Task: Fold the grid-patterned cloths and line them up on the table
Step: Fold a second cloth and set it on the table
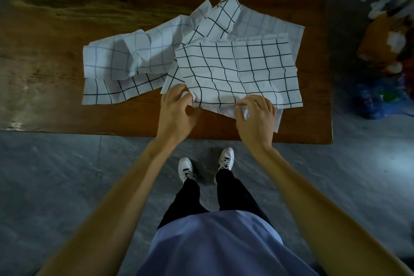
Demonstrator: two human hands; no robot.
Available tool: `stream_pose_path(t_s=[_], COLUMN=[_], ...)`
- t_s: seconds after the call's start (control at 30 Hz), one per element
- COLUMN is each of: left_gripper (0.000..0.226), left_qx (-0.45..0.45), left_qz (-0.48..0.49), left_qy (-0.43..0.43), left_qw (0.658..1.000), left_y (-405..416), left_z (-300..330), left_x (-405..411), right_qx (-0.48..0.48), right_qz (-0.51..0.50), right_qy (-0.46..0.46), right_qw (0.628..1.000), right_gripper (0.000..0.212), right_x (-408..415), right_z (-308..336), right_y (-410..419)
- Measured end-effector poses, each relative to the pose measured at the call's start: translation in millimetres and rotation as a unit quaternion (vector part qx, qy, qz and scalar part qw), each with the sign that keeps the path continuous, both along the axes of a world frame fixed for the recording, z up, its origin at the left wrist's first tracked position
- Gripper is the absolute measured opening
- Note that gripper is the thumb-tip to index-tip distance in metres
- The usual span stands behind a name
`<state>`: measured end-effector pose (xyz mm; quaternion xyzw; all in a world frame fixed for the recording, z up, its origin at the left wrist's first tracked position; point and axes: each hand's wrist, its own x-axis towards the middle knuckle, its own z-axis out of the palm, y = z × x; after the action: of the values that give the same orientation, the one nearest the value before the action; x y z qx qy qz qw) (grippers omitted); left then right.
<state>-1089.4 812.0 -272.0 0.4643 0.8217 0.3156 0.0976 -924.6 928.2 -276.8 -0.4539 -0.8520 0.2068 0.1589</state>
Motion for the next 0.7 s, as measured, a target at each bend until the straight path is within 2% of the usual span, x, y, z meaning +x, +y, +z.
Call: stream_pose_path(t_s=[0.2,0.37,0.43,0.5,0.6,0.7], left_gripper=[0.008,0.013,0.016,0.015,0.02,0.023], left_qx=[0.013,-0.005,-0.014,-0.011,0.002,0.006], left_qz=[-0.002,-0.035,-0.059,-0.069,-0.08,-0.088], left_qy=[-0.007,-0.044,-0.05,-0.046,-0.018,-0.008], left_qw=[1.0,0.998,0.997,0.996,0.997,0.996], left_y=[0.2,3.6,7.0,10.1,16.4,21.7], left_z=[7.8,4.8,6.4,10.2,12.5,14.3], left_x=[-7.6,-6.0,-0.9,3.1,2.9,0.6], right_qx=[0.014,-0.002,-0.03,-0.034,0.023,0.047], right_qz=[0.001,0.018,0.03,0.062,0.152,0.248], right_qy=[0.008,-0.034,-0.045,-0.024,0.008,-0.025], right_qw=[1.0,0.999,0.998,0.997,0.988,0.967], right_gripper=[0.013,0.013,0.019,0.032,0.049,0.061], right_x=[-3.3,-3.9,-3.4,-5.1,-17.0,-42.5], right_z=[4.7,7.8,10.2,17.2,38.2,64.3], right_y=[2.6,3.9,2.5,0.2,1.7,6.5])
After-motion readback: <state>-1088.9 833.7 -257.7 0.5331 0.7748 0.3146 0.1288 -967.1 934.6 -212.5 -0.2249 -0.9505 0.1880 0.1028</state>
